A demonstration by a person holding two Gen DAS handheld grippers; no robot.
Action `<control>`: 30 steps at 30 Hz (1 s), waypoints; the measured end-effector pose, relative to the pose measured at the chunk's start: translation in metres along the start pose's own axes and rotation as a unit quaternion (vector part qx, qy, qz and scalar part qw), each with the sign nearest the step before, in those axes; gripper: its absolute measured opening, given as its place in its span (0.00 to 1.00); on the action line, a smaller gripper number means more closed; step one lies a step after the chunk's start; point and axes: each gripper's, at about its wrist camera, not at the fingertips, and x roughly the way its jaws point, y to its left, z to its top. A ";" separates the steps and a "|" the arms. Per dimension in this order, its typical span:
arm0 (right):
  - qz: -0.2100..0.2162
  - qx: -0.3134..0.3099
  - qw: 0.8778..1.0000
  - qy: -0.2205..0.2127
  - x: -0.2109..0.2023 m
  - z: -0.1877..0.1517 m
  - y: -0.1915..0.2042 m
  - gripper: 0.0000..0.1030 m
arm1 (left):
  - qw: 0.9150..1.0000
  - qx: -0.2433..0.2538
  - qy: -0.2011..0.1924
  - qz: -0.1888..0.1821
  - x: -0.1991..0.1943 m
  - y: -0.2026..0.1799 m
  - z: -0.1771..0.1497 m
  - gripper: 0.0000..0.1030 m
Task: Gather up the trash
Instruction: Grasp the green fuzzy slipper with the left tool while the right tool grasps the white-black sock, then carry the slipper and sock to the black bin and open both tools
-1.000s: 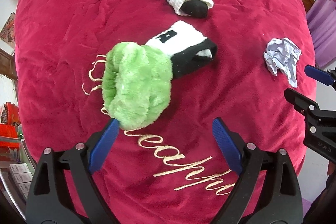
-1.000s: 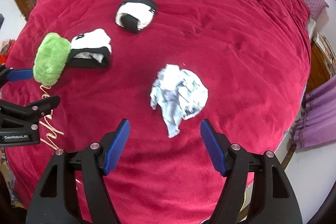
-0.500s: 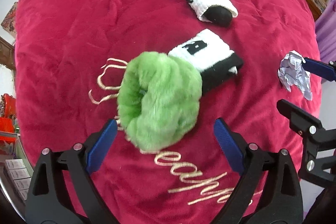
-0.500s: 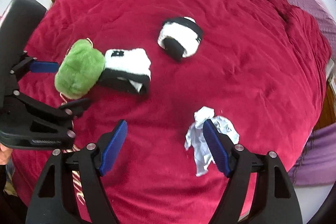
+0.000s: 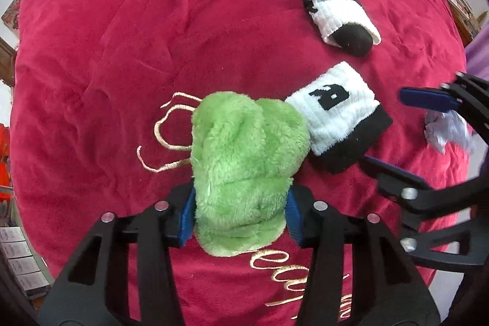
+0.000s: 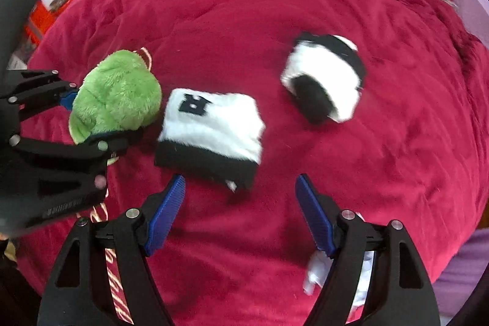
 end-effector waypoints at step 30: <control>0.037 0.003 0.999 -0.038 -0.038 -0.028 0.039 0.27 | 1.000 0.007 -0.022 0.013 -0.041 -0.008 -0.054 0.46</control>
